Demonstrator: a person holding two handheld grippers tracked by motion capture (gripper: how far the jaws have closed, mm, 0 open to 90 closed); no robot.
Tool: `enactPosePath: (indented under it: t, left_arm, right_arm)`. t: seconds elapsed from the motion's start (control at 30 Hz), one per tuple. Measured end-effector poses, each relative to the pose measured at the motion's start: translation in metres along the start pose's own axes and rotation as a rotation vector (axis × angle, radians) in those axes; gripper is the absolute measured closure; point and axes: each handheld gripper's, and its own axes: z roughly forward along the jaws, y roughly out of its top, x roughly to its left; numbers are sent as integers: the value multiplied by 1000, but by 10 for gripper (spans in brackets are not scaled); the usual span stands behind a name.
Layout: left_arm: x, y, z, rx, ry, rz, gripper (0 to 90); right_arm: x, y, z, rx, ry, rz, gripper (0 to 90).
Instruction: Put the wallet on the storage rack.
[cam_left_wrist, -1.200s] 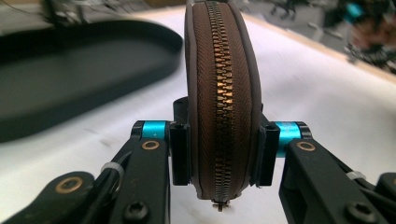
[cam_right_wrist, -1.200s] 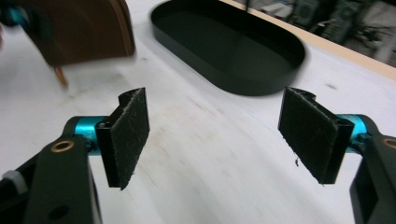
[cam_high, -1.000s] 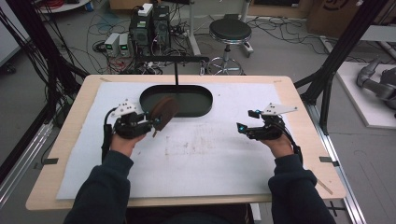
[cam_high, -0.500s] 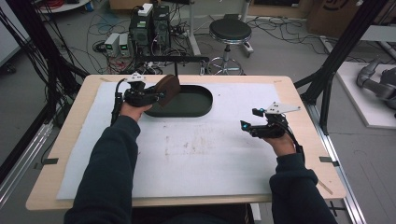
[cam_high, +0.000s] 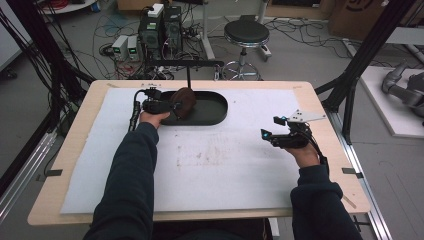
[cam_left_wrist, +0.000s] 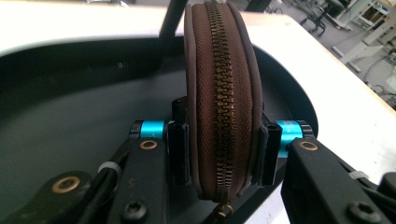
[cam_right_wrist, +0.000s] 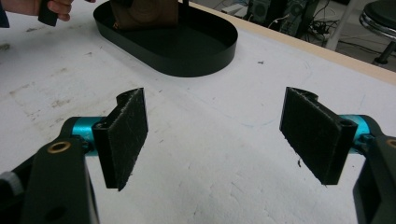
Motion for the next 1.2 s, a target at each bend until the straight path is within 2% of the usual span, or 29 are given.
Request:
enactPosePath:
  t: [0.03, 0.07, 0.1, 0.17, 0.27, 0.3, 0.37, 0.47, 0.53, 0.6, 0.67, 0.73, 0.83, 0.97, 1.03, 1.07, 1.2]
  left_arm:
    - [0, -1, 1, 14, 19, 16, 643]
    - [-1, -1, 1, 16, 56, 29, 616]
    - [-1, 0, 0, 9, 79, 31, 506]
    - [-2, 3, -6, -1, 155, 69, 411]
    - [-5, 10, -20, -34, 228, 115, 360]
    - [-6, 12, -26, -47, 234, 119, 357]
    - [-12, 12, -38, -79, 217, 121, 356]
    - [-26, 1, -57, -126, 179, 170, 362]
    - [-34, -11, -72, -163, 184, 198, 332]
    - [-38, -19, -83, -187, 193, 207, 260]
    - [-42, -29, -95, -215, 216, 222, 209]
    - [-45, -37, -104, -235, 220, 232, 206]
    - [-48, -49, -116, -263, 232, 235, 206]
    - [-50, -62, -128, -286, 239, 258, 206]
    - [-51, -65, -132, -287, 250, 273, 206]
    - [-51, -67, -135, -301, 241, 272, 206]
    - [-53, -72, -140, -306, 237, 278, 206]
  right_arm:
    - [0, 0, 0, 0, -2, 3, 238]
    - [-1, 0, 1, 0, -3, 5, 238]
    - [0, 0, 1, 3, -3, 4, 239]
    - [0, 0, 1, 4, -3, -2, 239]
    - [1, 0, 1, 5, -4, 2, 239]
    - [1, 0, 1, 4, -5, 2, 239]
    - [1, 0, 1, 7, -8, -8, 239]
    - [1, 0, 2, 14, -15, -11, 239]
    - [1, -1, 2, 17, -20, -16, 238]
    - [0, -2, 1, 19, -27, -16, 238]
    - [-1, -3, 1, 23, -39, -24, 234]
    - [-1, -5, 0, 32, -49, -28, 226]
    - [-2, -8, 0, 55, -70, -27, 219]
    - [-6, -13, -1, 51, -81, -14, 219]
    - [-8, -15, -2, 51, -89, -7, 219]
    - [-9, -16, -2, 51, -94, -10, 219]
    - [-9, -19, -7, 47, -110, -11, 218]
